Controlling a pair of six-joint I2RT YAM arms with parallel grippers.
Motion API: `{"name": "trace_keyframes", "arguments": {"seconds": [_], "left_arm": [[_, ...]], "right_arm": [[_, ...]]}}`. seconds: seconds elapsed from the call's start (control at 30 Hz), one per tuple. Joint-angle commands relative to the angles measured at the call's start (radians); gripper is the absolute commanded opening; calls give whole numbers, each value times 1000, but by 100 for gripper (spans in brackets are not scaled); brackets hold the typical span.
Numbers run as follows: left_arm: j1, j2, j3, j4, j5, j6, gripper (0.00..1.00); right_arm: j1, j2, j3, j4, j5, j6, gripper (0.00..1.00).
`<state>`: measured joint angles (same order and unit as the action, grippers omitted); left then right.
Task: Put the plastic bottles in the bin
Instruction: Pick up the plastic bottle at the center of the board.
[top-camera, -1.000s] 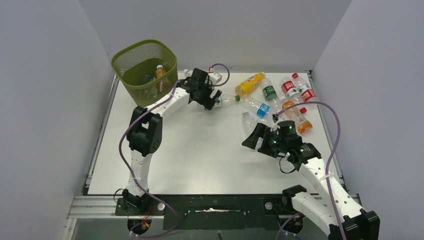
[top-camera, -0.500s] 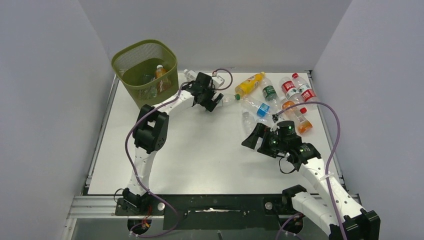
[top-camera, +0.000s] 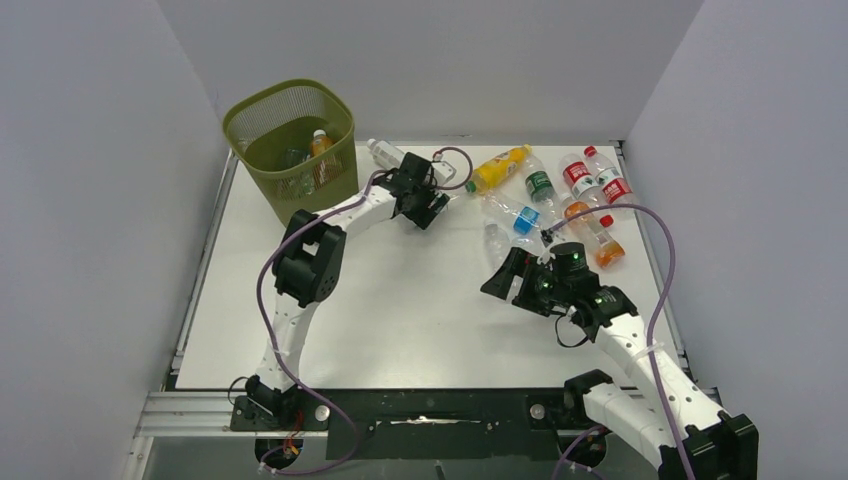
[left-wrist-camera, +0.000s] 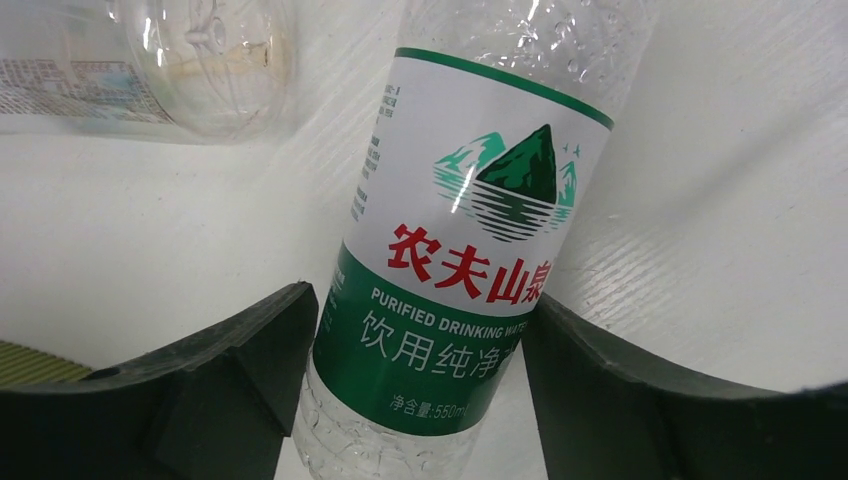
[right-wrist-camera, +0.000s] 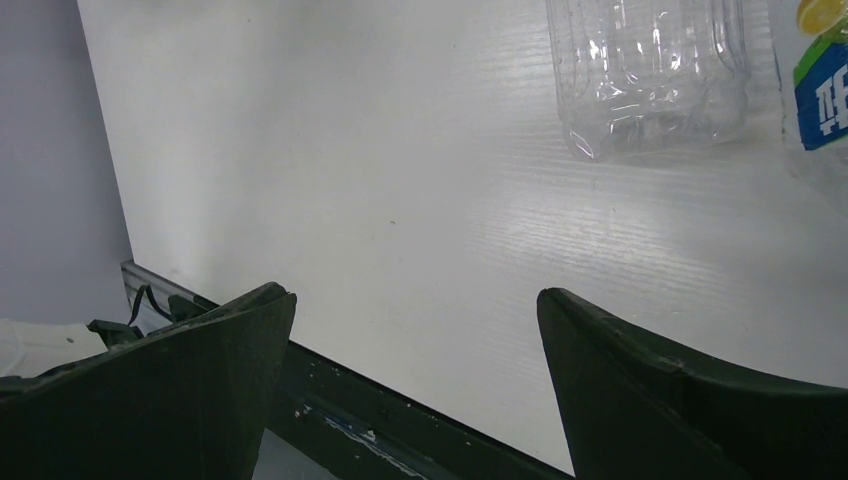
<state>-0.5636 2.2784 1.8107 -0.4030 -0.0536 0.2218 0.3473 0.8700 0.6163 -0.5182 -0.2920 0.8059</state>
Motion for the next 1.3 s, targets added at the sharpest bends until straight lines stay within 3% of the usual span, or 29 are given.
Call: {"name": "trace_keyframes", "arguments": {"seconds": [0.0, 0.17, 0.77, 0.93, 1.27], "left_arm": [[-11, -60, -1, 1, -11, -3, 66], [-20, -104, -30, -22, -19, -18, 56], [-51, -348, -4, -146, -56, -113, 54], [-51, -401, 56, -190, -77, -117, 54], [-49, -422, 319, -311, -85, -156, 54]], "right_arm": [[11, 3, 1, 65, -5, 10, 98], [19, 2, -7, 78, -5, 17, 98], [64, 10, 12, 80, 26, 25, 98], [69, -6, -13, 102, 23, 48, 98], [86, -2, -6, 96, 32, 47, 98]]}}
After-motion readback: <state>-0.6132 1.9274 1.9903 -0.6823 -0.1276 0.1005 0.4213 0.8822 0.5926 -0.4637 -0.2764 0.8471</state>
